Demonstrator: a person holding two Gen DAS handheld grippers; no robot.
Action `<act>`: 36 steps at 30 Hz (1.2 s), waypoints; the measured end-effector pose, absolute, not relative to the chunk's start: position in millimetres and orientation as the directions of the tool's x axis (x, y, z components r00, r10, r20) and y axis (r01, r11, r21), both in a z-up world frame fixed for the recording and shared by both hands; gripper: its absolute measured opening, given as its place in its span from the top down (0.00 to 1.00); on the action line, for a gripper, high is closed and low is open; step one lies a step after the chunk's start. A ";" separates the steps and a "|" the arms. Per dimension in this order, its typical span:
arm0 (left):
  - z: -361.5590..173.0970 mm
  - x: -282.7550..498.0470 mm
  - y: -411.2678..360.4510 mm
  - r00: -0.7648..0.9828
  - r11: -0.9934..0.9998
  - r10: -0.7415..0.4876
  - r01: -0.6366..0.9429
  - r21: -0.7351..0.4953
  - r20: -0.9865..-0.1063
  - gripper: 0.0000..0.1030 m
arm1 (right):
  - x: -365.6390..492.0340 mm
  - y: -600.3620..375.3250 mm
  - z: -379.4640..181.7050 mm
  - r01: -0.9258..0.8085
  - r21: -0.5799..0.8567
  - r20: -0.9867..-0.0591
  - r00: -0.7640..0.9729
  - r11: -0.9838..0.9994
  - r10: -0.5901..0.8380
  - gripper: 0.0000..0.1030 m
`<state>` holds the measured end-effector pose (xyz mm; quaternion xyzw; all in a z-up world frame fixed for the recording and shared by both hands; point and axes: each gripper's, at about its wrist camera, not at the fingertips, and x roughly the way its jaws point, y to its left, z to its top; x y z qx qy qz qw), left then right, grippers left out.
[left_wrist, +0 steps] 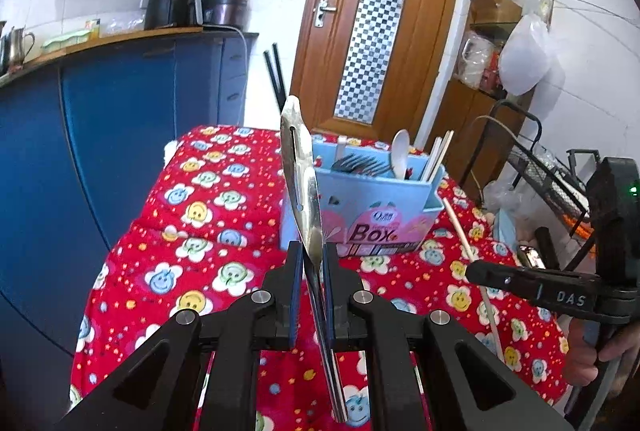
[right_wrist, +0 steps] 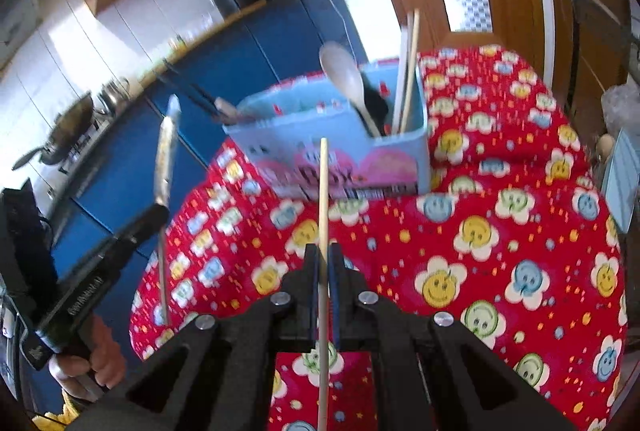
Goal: Organize utensils
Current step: 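Lift the knife and chopstick and carry them toward the blue box with both grippers, then lower chopstick and knife into the blue box and open both grippers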
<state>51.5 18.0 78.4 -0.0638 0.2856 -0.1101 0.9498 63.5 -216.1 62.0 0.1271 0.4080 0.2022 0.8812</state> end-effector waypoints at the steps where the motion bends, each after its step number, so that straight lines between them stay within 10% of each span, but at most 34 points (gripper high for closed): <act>1: 81.2 52.0 16.7 0.816 0.967 -0.248 0.176 -0.184 -0.522 0.91 | 62.8 -218.0 66.6 -0.258 0.397 -0.648 0.601 0.881 0.468 0.94; 36: 137.3 171.1 -20.8 0.959 0.968 -0.221 0.195 -0.157 -0.175 0.91 | 142.7 -224.9 123.3 -0.343 0.246 -0.151 0.910 0.906 0.386 0.94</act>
